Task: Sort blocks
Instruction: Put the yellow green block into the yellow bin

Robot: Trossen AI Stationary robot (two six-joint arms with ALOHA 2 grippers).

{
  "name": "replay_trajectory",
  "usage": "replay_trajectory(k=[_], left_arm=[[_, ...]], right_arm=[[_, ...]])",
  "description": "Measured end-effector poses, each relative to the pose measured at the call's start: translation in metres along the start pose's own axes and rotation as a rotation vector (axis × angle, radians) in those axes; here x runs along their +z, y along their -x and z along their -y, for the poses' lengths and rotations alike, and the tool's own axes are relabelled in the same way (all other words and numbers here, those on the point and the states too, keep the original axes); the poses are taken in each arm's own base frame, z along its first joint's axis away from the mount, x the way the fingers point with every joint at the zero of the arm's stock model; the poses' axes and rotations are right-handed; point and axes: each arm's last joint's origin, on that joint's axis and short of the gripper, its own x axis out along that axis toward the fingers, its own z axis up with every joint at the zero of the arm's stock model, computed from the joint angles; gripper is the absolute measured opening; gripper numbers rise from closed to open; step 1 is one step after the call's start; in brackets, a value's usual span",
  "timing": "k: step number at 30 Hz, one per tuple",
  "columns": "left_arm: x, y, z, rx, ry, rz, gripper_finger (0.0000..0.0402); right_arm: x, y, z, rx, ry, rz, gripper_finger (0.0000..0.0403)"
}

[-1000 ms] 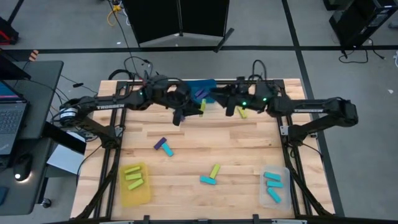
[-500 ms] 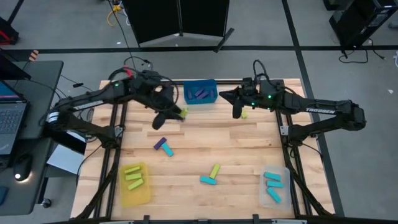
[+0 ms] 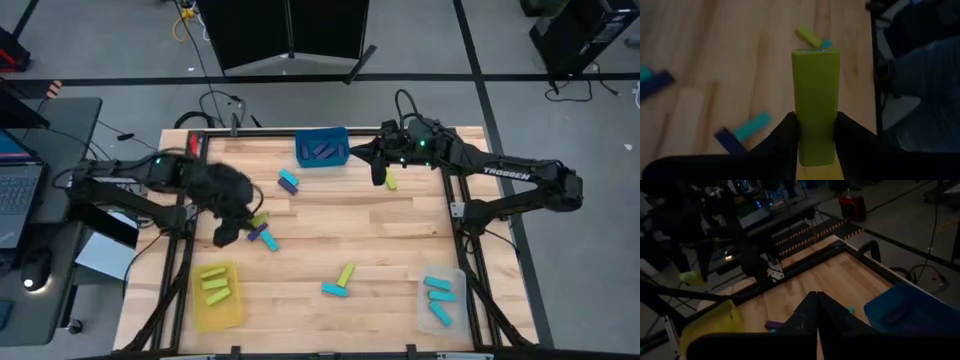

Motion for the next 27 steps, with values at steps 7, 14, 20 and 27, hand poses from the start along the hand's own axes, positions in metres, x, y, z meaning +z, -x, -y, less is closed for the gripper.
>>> replay_trajectory(k=[7,14,20,27], left_arm=[[-0.021,-0.009,0.023,-0.009,0.067,-0.088,0.0104],[-0.045,-0.024,0.039,-0.011,0.087,-0.182,0.0104],[-0.078,-0.038,0.057,-0.029,0.13,-0.3,0.0104],[-0.121,-0.061,0.081,-0.092,0.207,-0.361,0.0104]], right_arm=[[0.004,0.002,0.011,0.03,0.029,-0.007,0.0009],[0.006,0.004,0.018,0.028,0.041,-0.004,0.0008],[0.006,0.004,0.018,0.026,0.056,-0.008,0.0008],[0.004,0.004,0.019,0.017,0.051,-0.031,0.0008]])
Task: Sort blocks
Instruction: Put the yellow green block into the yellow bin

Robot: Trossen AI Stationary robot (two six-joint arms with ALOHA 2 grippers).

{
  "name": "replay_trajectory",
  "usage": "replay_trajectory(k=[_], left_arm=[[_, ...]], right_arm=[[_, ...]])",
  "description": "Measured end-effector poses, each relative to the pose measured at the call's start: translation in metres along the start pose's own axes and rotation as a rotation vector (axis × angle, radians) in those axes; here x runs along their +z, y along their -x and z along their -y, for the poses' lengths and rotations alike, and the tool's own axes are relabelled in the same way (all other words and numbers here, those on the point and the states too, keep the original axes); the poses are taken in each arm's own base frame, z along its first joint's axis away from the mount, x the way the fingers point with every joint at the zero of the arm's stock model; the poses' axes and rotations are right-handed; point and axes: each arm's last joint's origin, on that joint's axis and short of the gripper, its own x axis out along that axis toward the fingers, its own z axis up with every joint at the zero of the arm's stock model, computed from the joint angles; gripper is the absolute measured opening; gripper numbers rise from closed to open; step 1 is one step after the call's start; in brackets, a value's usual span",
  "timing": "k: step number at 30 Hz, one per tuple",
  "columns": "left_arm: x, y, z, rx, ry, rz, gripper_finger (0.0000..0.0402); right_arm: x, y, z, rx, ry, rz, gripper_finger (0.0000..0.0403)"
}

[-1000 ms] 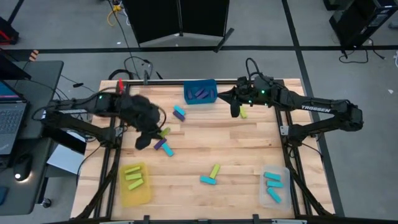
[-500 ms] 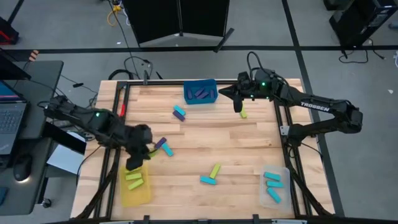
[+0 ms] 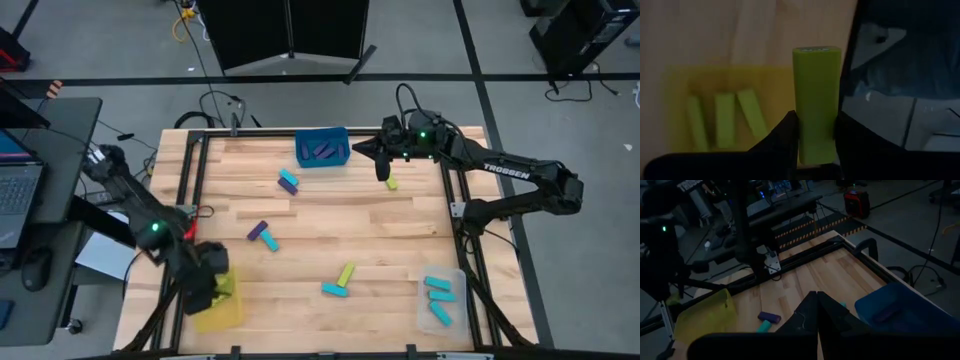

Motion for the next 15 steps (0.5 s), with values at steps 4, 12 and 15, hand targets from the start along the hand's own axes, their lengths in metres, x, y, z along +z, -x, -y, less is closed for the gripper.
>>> replay_trajectory(k=[4,12,15], left_arm=[[-0.018,-0.029,0.002,-0.037,0.057,-0.037,0.0104],[-0.038,-0.077,-0.005,-0.031,0.156,-0.073,0.0104],[-0.04,-0.089,-0.009,-0.013,0.174,-0.078,0.0104]], right_arm=[[0.0,0.0,0.0,-0.003,-0.001,0.001,0.0008],[0.0,0.0,0.001,-0.04,-0.004,0.012,0.0008],[0.0,0.0,0.001,-0.04,-0.004,0.012,0.0008]])
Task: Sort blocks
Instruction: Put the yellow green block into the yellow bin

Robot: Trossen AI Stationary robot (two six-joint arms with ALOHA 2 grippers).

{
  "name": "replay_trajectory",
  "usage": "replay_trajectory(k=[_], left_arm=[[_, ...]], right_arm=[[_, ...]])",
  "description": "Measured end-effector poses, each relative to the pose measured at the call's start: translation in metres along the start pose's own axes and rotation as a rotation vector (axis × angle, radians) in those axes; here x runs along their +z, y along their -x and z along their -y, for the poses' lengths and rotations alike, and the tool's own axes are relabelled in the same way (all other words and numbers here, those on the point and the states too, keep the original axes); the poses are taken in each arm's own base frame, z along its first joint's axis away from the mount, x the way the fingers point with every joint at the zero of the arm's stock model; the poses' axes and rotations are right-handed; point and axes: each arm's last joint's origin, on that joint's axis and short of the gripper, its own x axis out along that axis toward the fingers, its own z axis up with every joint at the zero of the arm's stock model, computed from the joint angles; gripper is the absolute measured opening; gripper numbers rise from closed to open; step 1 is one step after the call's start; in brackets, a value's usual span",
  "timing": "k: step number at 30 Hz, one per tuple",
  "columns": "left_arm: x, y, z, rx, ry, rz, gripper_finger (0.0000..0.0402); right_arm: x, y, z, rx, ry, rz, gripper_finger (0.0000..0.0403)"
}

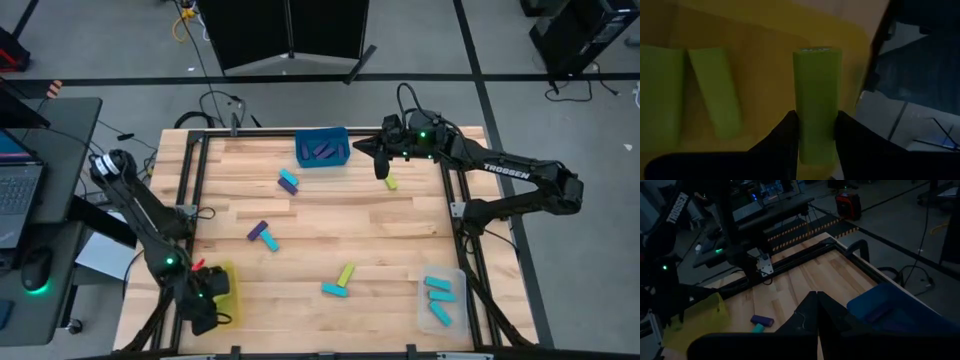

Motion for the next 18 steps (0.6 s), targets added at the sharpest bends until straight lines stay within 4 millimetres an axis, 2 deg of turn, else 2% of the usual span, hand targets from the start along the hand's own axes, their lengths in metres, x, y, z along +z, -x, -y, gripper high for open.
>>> replay_trajectory(k=[6,18], left_arm=[[0.0,-0.019,-0.009,-0.002,0.054,0.007,0.0104],[-0.001,-0.032,-0.019,0.125,0.062,-0.003,0.0103]], right_arm=[[0.0,0.0,0.0,-0.002,0.0,0.001,0.0008],[0.0,0.0,0.0,-0.003,0.002,0.002,0.0008]])
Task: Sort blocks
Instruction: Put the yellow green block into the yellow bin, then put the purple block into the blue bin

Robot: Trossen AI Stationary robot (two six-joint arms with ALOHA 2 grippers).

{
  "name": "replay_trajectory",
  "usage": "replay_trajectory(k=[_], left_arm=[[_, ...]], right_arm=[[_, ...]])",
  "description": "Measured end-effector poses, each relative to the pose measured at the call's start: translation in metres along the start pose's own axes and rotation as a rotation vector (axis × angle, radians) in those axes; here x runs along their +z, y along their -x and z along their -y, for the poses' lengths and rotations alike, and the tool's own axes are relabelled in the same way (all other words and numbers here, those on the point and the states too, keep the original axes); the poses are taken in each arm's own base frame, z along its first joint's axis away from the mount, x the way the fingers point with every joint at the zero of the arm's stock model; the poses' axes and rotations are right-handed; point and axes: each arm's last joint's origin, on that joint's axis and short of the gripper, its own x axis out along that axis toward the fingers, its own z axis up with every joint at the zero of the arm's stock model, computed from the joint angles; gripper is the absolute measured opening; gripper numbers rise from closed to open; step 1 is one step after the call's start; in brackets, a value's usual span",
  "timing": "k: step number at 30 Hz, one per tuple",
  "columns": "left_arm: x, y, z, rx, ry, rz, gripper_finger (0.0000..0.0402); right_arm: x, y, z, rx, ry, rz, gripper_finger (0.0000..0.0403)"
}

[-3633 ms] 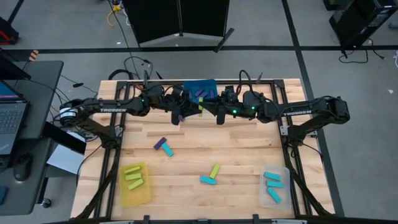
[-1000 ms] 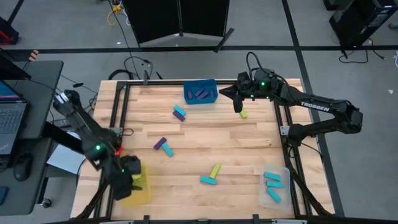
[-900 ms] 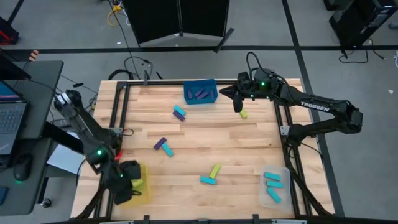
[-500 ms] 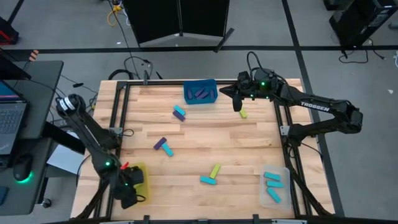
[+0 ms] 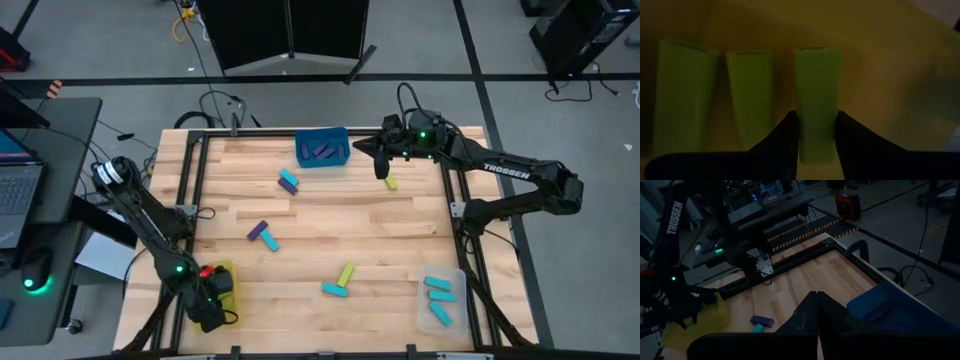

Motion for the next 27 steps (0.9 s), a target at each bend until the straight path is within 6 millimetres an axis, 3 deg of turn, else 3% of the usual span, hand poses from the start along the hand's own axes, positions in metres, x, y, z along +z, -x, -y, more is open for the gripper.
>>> replay_trajectory(k=[9,17,27], left_arm=[[0.0,-0.006,-0.001,0.028,0.005,-0.007,0.0105],[0.0,-0.005,0.002,0.018,0.005,-0.032,0.0162],[0.0,0.009,0.018,0.024,0.006,-0.02,0.015]], right_arm=[[0.0,0.0,0.0,-0.014,0.002,0.004,0.0008],[0.0,0.0,0.0,-0.014,0.008,0.003,0.0009],[0.0,0.0,0.0,-0.014,0.029,0.003,0.001]])
